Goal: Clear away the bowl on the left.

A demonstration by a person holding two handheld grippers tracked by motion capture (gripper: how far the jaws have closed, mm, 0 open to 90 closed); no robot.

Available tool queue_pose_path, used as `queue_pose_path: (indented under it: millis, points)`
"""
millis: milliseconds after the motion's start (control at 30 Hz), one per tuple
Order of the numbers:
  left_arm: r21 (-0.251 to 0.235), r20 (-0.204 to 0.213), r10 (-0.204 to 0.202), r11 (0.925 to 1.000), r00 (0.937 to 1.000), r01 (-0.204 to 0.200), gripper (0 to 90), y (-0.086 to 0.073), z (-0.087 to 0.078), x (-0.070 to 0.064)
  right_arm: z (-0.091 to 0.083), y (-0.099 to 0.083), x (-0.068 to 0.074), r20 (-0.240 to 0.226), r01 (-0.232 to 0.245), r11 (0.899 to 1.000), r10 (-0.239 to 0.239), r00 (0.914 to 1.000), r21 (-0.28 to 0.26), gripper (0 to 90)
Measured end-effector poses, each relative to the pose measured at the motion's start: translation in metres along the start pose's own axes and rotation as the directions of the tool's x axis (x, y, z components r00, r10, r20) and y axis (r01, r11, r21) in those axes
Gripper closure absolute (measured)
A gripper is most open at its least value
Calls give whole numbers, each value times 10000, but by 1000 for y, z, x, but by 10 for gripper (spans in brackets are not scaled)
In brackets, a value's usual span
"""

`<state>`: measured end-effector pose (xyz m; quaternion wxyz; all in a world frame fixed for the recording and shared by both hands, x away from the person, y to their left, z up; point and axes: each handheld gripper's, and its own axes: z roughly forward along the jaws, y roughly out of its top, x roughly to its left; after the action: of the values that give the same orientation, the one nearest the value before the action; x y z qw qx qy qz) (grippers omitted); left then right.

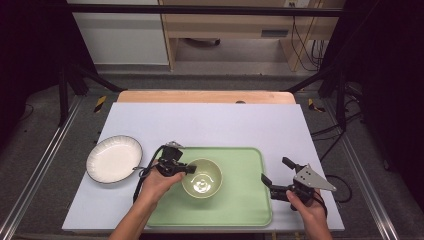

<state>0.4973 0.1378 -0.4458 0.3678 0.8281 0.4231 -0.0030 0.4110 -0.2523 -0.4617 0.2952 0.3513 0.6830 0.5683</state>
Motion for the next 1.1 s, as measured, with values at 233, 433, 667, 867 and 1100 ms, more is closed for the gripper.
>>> queue_pose_path:
  millis: [233,433,667,867,1100]
  points:
    - [60,55,-143,9999,9999,143,828,0,1,2,0,0,0,-10,-34,10000,34,10000,-11,51]
    - [89,11,-137,9999,9999,137,829,0,2,3,0,0,0,-1,-64,10000,64,10000,-3,51]
    - [138,-79,-106,9998,9999,107,829,-1,2,3,0,0,0,-21,-45,10000,45,10000,-4,51]
    - [155,-108,-128,9998,9999,130,828,-1,2,3,1,0,1,-49,-54,10000,53,10000,-23,51]
    - [129,-95,-128,9998,9999,129,824,-1,2,4,2,0,1,-82,-30,10000,30,10000,6,51]
